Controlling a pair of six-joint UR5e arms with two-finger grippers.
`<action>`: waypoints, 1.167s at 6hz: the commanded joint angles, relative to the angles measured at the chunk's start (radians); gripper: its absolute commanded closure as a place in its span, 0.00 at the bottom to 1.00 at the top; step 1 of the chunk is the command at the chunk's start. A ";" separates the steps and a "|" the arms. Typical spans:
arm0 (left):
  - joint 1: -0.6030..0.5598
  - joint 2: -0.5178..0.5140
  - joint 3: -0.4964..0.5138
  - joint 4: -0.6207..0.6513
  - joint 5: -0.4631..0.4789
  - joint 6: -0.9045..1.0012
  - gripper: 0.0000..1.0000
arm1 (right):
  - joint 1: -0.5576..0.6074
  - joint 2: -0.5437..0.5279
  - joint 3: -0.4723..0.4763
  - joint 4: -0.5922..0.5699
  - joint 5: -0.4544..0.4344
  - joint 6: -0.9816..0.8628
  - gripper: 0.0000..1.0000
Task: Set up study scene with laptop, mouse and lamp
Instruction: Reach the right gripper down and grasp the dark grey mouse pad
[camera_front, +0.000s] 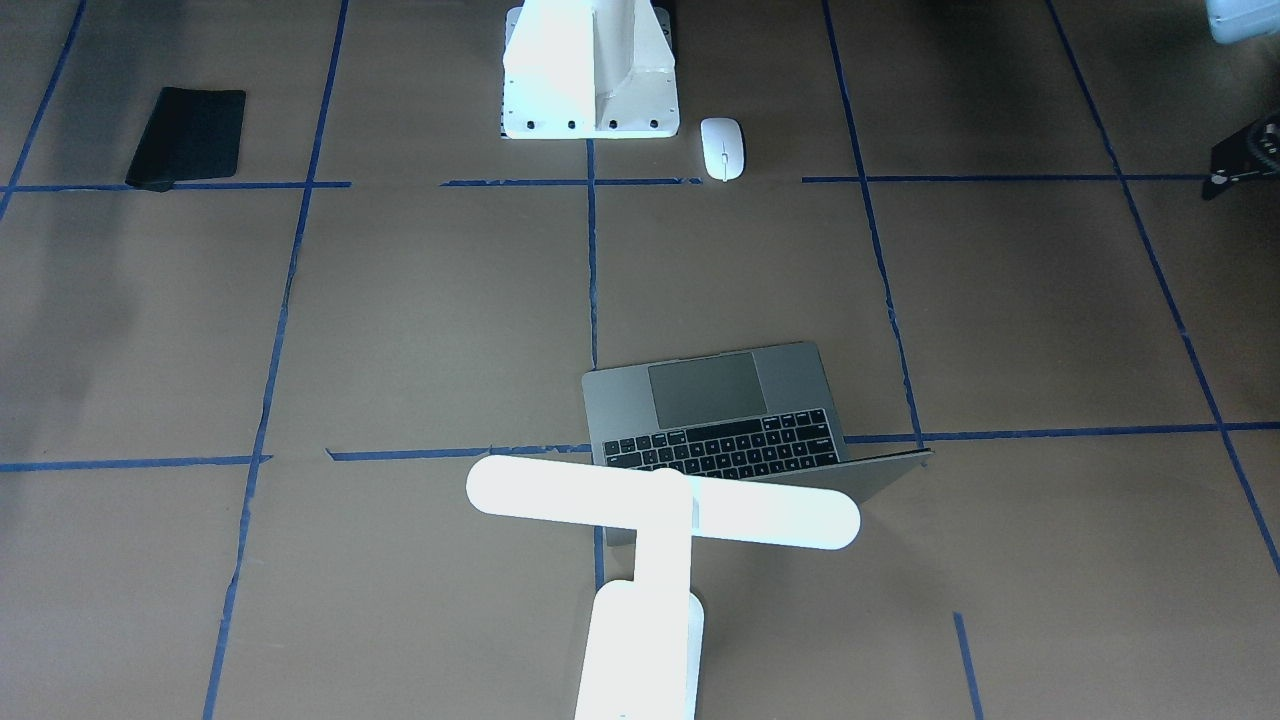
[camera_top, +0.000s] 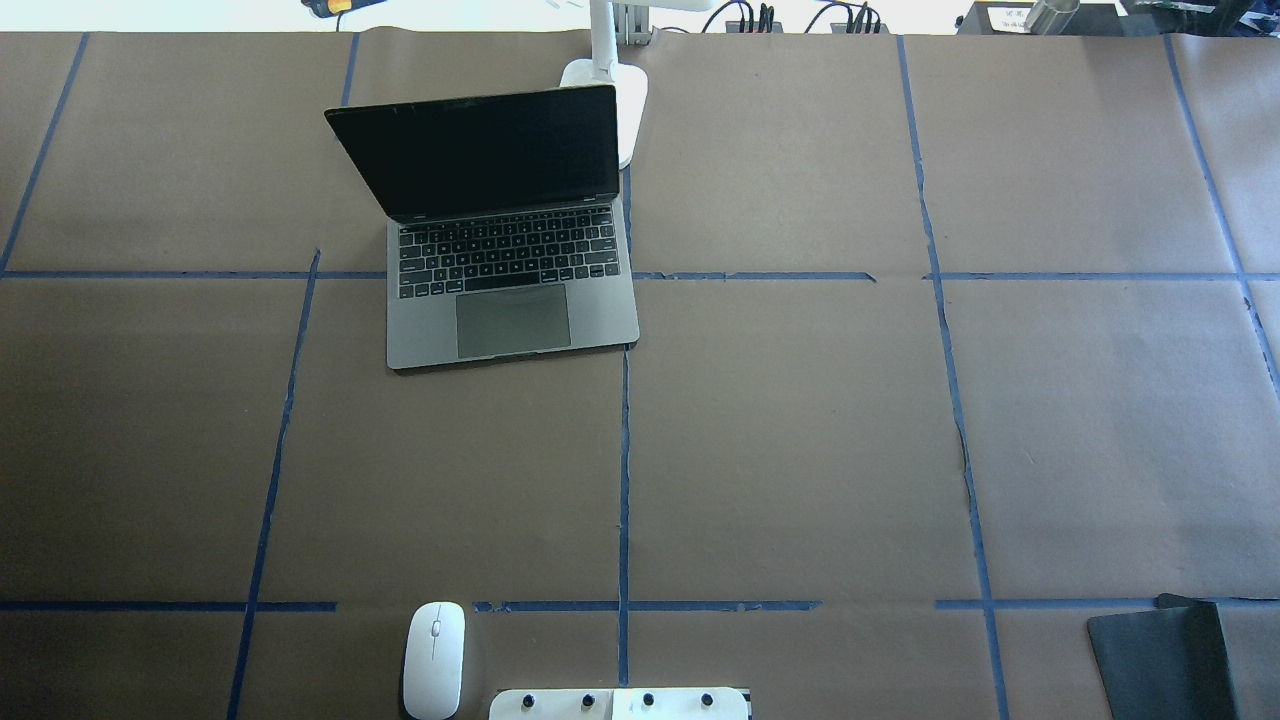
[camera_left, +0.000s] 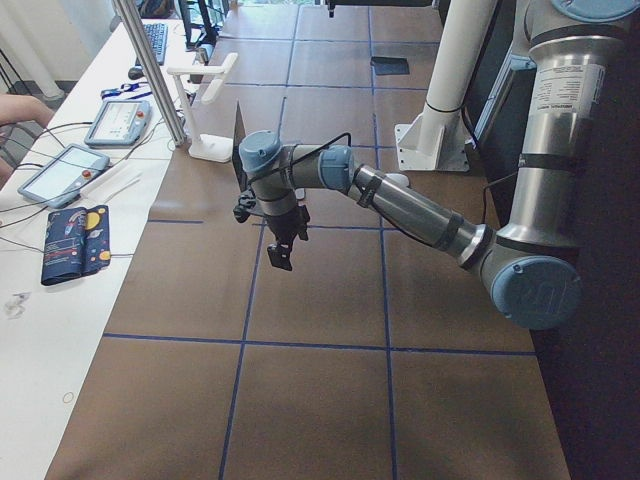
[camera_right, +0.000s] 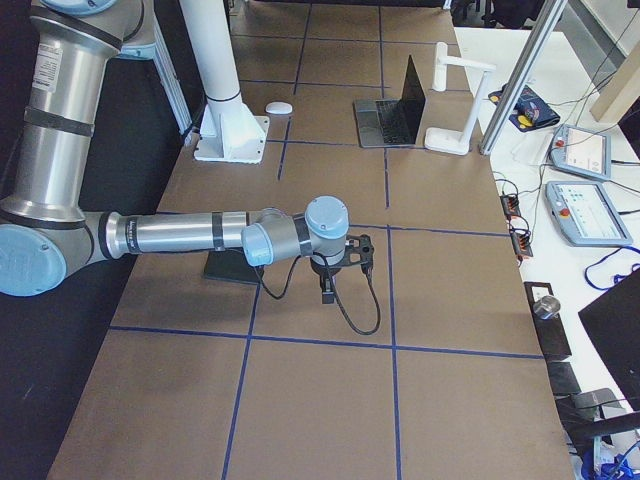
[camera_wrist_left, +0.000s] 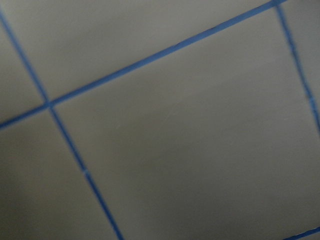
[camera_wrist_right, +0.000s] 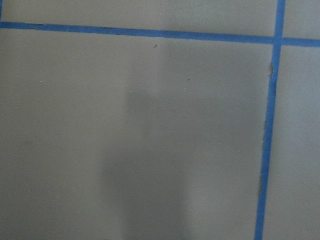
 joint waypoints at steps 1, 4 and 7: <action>-0.068 0.141 0.026 -0.171 -0.042 -0.027 0.00 | -0.103 -0.162 0.093 0.222 0.003 0.245 0.00; -0.068 0.158 0.086 -0.312 -0.042 -0.097 0.00 | -0.272 -0.343 0.082 0.617 -0.070 0.532 0.00; -0.066 0.155 0.083 -0.314 -0.044 -0.097 0.00 | -0.500 -0.368 -0.112 1.009 -0.211 0.744 0.01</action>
